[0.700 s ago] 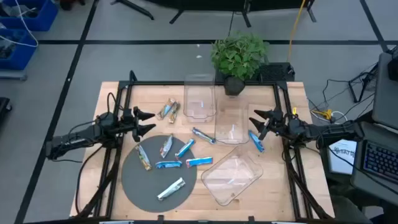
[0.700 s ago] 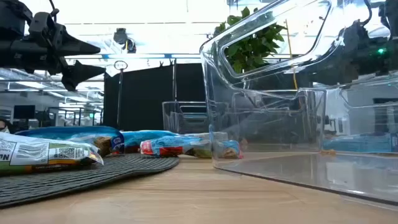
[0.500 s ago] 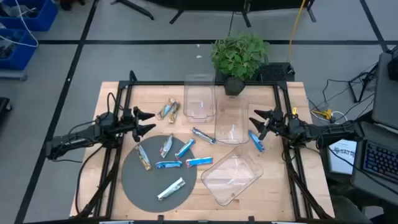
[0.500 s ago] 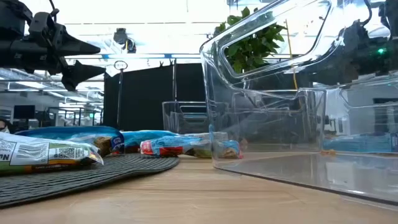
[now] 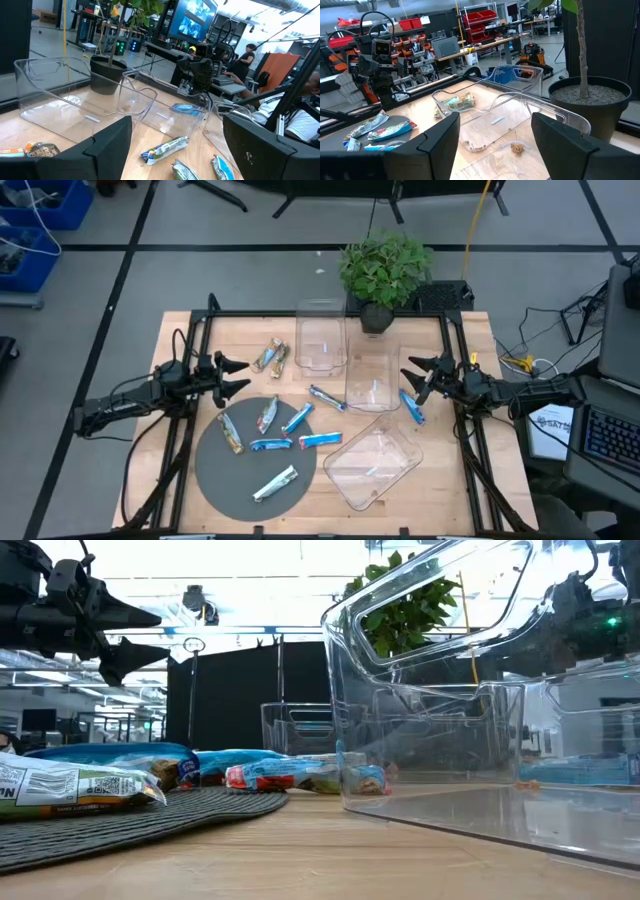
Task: Pick and place Granola Bars by type
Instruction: Put the blue granola bar into the bottom transparent bin
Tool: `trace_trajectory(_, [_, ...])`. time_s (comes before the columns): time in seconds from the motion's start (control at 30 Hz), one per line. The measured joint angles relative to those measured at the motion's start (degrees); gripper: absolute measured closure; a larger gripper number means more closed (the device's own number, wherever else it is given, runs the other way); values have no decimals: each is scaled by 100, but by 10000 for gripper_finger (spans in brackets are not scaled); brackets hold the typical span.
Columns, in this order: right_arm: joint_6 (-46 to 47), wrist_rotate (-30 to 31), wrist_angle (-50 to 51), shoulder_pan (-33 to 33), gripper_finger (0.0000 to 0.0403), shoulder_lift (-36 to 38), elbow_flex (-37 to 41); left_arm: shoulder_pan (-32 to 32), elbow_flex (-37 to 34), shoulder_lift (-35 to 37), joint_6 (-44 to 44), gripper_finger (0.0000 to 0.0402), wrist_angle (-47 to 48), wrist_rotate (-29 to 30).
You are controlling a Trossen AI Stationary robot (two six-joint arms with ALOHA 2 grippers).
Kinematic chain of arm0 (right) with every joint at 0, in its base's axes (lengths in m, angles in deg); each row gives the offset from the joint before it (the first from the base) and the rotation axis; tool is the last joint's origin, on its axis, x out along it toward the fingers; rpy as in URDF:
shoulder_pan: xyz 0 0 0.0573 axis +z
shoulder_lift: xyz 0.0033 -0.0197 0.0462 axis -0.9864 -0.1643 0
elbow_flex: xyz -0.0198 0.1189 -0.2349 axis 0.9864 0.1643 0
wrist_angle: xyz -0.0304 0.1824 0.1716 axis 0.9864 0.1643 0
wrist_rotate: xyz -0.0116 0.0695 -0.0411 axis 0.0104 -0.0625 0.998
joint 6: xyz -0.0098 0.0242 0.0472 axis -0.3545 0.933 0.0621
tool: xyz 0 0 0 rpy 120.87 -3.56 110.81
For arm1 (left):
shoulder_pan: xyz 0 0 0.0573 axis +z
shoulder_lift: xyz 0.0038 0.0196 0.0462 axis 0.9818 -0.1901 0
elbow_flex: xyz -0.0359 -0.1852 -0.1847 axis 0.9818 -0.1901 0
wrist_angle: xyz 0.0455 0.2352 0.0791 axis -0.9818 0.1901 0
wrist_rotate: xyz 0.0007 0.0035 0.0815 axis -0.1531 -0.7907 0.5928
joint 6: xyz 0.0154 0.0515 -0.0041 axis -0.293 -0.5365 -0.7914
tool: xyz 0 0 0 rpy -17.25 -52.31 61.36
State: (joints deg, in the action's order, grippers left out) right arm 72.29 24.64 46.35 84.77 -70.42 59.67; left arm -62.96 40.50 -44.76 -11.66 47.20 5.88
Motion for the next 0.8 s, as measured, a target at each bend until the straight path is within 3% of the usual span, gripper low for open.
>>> trace_trajectory(0.5, [-228, -158, 6, -2, 165, 2, -72, -1, 2, 0, 0, 91, 1, 0])
trace_trajectory(0.6, [-624, -330, 233, 1, 165, -67, -392, 1, 2, 1, 0, 91, -1, 2])
trace_trajectory(0.8, [-1193, 322, 1373, -3, 165, -641, -1988, 1, 2, 2, 1, 91, 0, 1])
